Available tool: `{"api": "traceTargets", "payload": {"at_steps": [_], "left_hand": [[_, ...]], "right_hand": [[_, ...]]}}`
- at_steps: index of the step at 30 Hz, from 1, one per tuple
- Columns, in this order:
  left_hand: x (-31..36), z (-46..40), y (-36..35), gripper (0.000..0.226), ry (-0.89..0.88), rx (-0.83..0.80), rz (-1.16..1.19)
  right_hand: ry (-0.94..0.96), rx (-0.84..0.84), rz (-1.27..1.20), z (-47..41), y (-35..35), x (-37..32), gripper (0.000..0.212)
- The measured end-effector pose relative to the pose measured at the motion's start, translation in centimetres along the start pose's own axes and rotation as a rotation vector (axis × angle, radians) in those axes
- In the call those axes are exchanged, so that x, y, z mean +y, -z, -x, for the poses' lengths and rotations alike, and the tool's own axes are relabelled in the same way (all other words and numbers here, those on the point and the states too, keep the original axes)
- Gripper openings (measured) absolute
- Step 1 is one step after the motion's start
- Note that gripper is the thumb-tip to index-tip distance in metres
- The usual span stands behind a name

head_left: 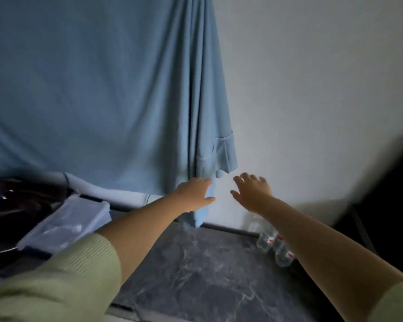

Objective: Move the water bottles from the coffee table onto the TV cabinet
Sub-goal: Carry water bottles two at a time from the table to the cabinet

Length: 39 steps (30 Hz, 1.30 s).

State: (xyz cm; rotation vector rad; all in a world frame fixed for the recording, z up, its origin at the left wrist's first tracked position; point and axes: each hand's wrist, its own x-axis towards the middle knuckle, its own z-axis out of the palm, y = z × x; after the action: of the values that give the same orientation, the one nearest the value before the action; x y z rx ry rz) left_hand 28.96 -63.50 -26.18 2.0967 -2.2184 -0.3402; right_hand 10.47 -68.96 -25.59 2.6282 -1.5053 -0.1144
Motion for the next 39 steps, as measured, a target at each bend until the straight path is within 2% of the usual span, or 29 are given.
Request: {"api": "traceTargets", "payload": {"at_steps": [9,19,22,25,29,32,39], "left_hand": [[-13.9,19.1,4.9,0.053,0.499,0.167,0.035],[-24.5,44.6,5.5,0.058,0.8,0.228,0.03],[-27.3,52.1,5.6,0.047,0.892,0.276,0.06],[-28.9,59.2,5.4,0.044,0.985,0.3,0.056],[-30.0,69.1,3.9,0.058,1.173,0.291,0.068],[-30.4,76.9,2.5,0.058,1.297,0.343,0.118],[-30.2,92.4,-0.9,0.063,1.659,0.286,0.186]], "right_hand": [[0.453,0.102,-0.041,-0.8,6.1,-21.9,0.048],[0.738,0.108,-0.079,8.5,9.7,-45.1,0.05],[0.815,0.103,-0.13,11.7,10.9,-51.9,0.048],[0.885,0.098,-0.144,15.0,11.7,-58.5,0.047],[1.02,0.045,-0.147,20.0,11.8,-66.8,0.043],[1.158,0.039,-0.109,23.7,11.7,-73.4,0.044],[1.51,0.088,-0.012,34.2,11.9,-87.1,0.049]]}}
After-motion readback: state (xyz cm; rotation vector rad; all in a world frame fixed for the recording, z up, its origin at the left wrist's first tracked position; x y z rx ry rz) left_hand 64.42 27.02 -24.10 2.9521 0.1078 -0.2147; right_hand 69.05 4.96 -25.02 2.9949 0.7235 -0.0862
